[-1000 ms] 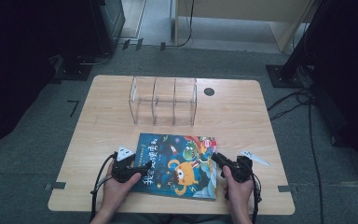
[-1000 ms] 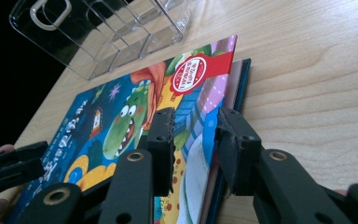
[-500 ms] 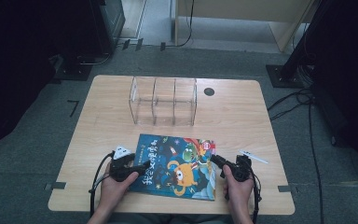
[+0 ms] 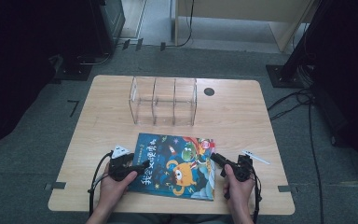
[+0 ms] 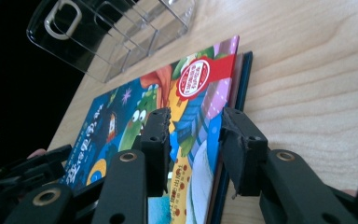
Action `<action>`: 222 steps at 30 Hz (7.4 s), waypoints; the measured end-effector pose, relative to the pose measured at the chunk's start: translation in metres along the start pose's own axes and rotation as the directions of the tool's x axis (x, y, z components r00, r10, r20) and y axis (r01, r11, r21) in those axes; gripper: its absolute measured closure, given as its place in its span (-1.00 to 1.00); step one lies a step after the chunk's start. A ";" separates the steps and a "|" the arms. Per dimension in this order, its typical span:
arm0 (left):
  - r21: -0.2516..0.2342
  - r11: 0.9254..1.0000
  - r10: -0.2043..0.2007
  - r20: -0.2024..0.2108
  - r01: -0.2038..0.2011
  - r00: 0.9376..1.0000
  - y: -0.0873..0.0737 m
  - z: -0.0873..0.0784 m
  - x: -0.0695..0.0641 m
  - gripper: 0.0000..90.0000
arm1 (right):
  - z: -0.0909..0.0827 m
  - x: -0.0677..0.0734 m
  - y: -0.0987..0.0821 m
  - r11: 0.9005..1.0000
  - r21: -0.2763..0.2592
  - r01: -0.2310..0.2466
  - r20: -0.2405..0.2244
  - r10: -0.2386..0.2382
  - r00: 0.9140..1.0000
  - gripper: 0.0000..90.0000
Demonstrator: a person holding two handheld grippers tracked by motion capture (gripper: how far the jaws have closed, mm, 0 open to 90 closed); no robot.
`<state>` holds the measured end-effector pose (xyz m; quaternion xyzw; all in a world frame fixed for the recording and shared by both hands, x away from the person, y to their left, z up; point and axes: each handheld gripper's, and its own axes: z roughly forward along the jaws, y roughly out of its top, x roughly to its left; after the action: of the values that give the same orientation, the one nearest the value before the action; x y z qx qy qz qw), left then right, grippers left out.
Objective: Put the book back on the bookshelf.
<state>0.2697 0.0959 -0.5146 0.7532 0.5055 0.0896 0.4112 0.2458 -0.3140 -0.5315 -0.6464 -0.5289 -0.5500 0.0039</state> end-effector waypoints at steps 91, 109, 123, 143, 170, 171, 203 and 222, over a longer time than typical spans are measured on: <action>0.031 0.928 -0.355 0.369 0.370 0.859 0.045 -0.025 0.026 0.69 | -0.041 0.055 -0.009 0.915 -0.127 0.384 0.237 -0.348 0.907 -0.24; 0.009 0.931 -0.335 0.425 0.365 0.841 0.068 -0.041 0.011 0.81 | -0.019 0.080 -0.054 0.866 0.033 0.500 0.077 -0.501 0.862 -0.40; -0.005 0.929 -0.333 0.421 0.369 0.844 0.080 -0.045 0.005 0.87 | -0.014 0.077 -0.061 0.864 0.088 0.495 -0.044 -0.493 0.869 -0.83; -0.023 0.929 -0.329 0.404 0.369 0.854 0.084 -0.048 0.002 0.86 | -0.009 0.094 -0.088 0.726 0.087 0.682 0.069 -0.688 0.723 -1.00; -0.023 0.931 -0.331 0.361 0.364 0.872 0.073 -0.046 0.009 0.80 | 0.022 0.117 -0.124 0.617 0.105 0.780 0.350 -0.757 0.552 -1.00; -0.020 0.933 -0.329 0.357 0.359 0.874 0.073 -0.046 0.009 0.79 | 0.022 0.117 -0.125 0.620 0.092 0.779 0.351 -0.752 0.558 -0.97; 0.091 0.990 0.097 0.080 -0.104 0.992 0.080 -0.045 -0.022 -0.43 | 0.016 0.113 -0.122 0.666 0.028 0.745 0.274 -0.722 0.635 -0.71; 0.211 0.962 -0.223 0.233 0.175 0.947 0.075 -0.019 0.017 -0.12 | 0.016 0.113 -0.122 0.671 0.027 0.741 0.262 -0.720 0.642 -0.71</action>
<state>0.3190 0.1088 -0.4533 0.7387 0.5286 -0.0979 0.4066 0.1545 -0.1742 -0.5274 -0.4411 -0.7173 -0.4399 -0.3120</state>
